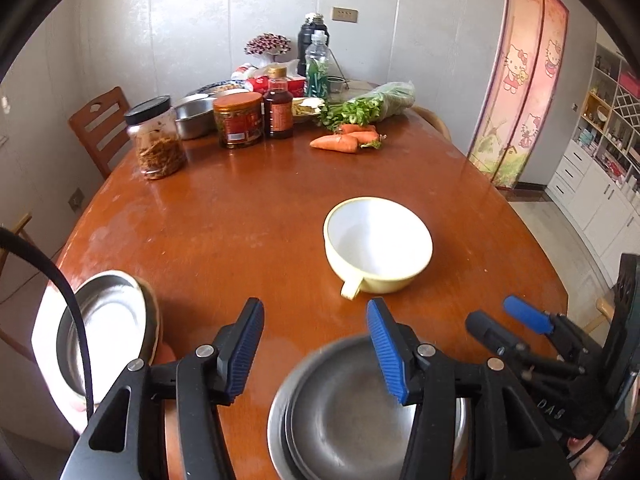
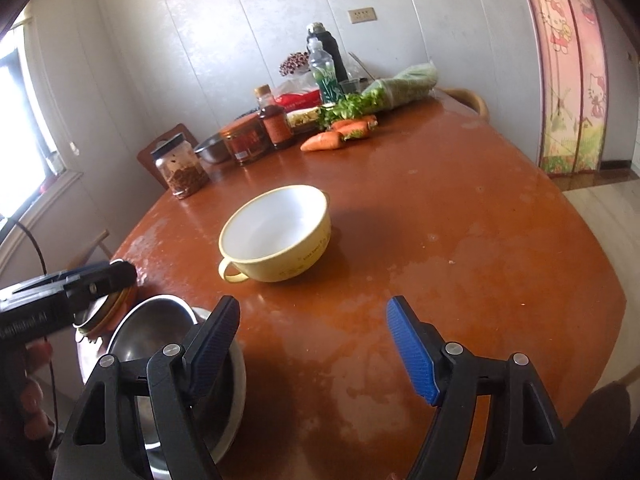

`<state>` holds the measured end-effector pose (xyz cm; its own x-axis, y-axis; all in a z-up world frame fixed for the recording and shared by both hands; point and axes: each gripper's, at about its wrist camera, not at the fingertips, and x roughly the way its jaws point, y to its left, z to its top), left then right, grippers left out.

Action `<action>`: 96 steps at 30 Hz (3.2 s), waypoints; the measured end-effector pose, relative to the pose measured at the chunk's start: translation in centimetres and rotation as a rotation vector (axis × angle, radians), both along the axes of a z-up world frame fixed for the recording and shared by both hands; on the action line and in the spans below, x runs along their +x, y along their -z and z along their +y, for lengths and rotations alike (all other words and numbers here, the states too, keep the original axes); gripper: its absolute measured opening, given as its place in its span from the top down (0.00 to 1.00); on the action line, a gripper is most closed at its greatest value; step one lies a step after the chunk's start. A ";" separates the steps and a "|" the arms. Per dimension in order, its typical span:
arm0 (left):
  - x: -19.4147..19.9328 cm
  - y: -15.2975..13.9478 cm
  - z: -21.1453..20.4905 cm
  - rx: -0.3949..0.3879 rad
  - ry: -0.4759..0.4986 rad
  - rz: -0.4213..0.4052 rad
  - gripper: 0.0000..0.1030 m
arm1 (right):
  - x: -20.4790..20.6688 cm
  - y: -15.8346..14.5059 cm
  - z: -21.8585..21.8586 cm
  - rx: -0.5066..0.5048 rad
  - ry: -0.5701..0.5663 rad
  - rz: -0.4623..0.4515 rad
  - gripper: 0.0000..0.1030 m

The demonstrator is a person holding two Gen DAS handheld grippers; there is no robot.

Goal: Organize plates and bowls
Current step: 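Move the right tool to the cream-yellow bowl and grasp its rim, then lift the cream-yellow bowl with the right tool toward the steel basin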

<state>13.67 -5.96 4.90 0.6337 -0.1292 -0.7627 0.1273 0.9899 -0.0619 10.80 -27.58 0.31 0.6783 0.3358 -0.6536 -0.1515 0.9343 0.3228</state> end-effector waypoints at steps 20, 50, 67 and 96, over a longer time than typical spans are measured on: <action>10.1 3.5 0.1 -0.040 0.082 0.121 0.47 | 6.1 0.7 2.2 0.000 0.023 0.006 0.22; 15.3 8.1 0.1 -0.077 0.116 0.275 0.48 | 10.1 3.1 3.5 -0.031 0.010 0.085 0.58; 13.0 7.3 -0.6 0.004 0.173 0.247 0.80 | 9.2 2.0 5.3 -0.054 -0.065 0.029 0.71; 6.4 -0.1 1.8 -0.007 0.106 0.048 0.80 | 4.4 -4.3 7.5 -0.062 -0.116 -0.131 0.71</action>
<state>20.09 -4.20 4.96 0.5793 -0.1990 -0.7904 0.2278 0.9706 -0.0774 15.15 -20.09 4.59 0.7180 0.3786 -0.5840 -0.2967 0.9256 0.2352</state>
